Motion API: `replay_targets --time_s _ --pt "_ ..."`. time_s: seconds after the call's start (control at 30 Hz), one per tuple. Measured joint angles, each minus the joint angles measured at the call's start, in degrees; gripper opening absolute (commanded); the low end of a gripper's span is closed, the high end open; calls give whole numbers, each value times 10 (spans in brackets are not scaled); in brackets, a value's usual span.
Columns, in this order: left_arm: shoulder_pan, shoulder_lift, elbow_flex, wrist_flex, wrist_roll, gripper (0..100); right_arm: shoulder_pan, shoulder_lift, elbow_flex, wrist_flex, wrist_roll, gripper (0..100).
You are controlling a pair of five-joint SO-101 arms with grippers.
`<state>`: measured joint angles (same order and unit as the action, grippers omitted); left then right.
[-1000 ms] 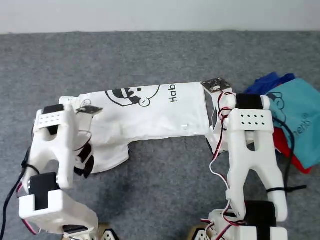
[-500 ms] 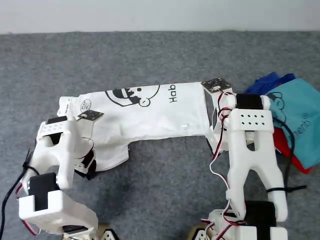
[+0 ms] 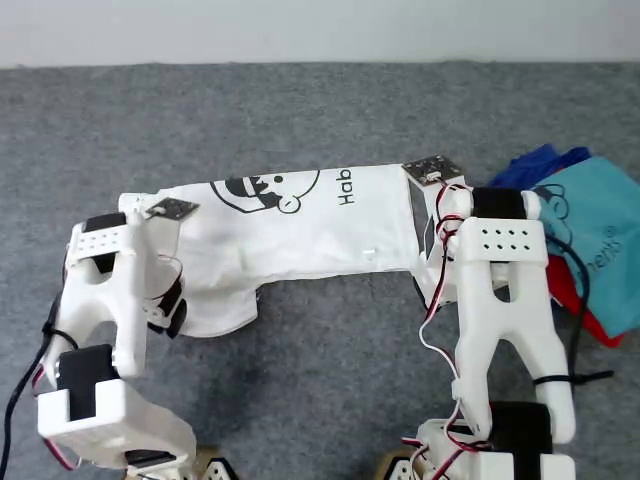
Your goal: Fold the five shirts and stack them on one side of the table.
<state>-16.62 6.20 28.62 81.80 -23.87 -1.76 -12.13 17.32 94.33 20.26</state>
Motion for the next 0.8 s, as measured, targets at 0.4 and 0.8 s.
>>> replay_targets --time_s 0.4,0.8 --pt "2 -4 72 -104 0 13 0 0 0 0 0 210" --pt "0 -9 27 -77 16 12 0 0 0 0 0 210"
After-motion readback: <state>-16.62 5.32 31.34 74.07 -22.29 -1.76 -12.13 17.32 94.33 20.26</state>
